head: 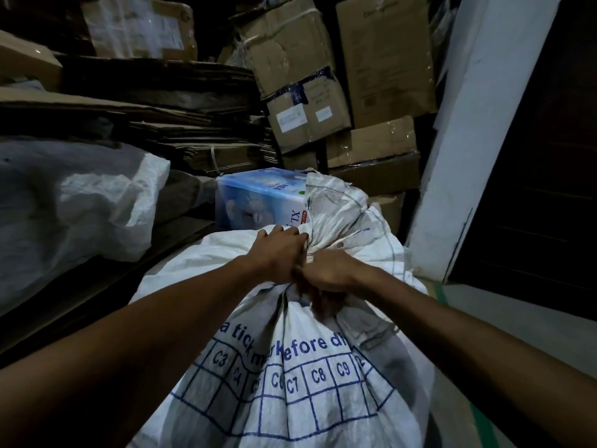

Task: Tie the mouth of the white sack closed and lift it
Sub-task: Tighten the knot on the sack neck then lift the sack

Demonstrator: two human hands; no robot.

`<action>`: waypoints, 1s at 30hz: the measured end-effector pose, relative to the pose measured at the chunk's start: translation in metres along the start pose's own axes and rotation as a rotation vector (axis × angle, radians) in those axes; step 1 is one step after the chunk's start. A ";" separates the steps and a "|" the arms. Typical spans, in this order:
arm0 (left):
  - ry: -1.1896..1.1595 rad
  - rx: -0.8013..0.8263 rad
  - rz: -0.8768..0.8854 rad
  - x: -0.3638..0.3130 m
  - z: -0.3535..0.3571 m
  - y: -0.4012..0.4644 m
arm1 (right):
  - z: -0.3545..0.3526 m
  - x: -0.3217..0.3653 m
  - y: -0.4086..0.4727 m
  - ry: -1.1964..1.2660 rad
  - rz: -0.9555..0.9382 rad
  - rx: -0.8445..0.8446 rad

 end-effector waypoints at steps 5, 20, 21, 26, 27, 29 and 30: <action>-0.045 -0.101 -0.009 -0.003 -0.006 -0.001 | -0.011 -0.003 0.004 -0.337 0.008 -0.028; -0.094 -0.343 -0.065 -0.002 0.006 -0.008 | 0.020 0.010 0.036 0.710 0.269 -0.235; -0.091 -0.351 -0.047 0.001 0.005 -0.008 | 0.019 0.009 0.039 0.684 0.273 -0.245; -0.030 -0.373 0.132 0.022 0.005 -0.014 | 0.006 0.002 0.036 0.371 0.189 -0.269; -0.045 -0.401 0.160 0.024 0.005 -0.017 | 0.003 0.002 0.034 0.349 0.158 -0.275; -0.118 -0.455 0.220 0.025 0.000 -0.020 | -0.001 0.003 0.033 0.377 0.160 -0.281; -0.159 -0.464 0.249 0.025 -0.003 -0.021 | -0.002 0.004 0.032 0.413 0.168 -0.298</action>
Point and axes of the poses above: each hand's wrist, its own y-axis towards the middle knuckle, its own z-axis out of the palm, x = y × z, the point moved 2 cm from there along y, towards the middle knuckle, and after that the axes turned 7 degrees about z, right-handed, at the moved point
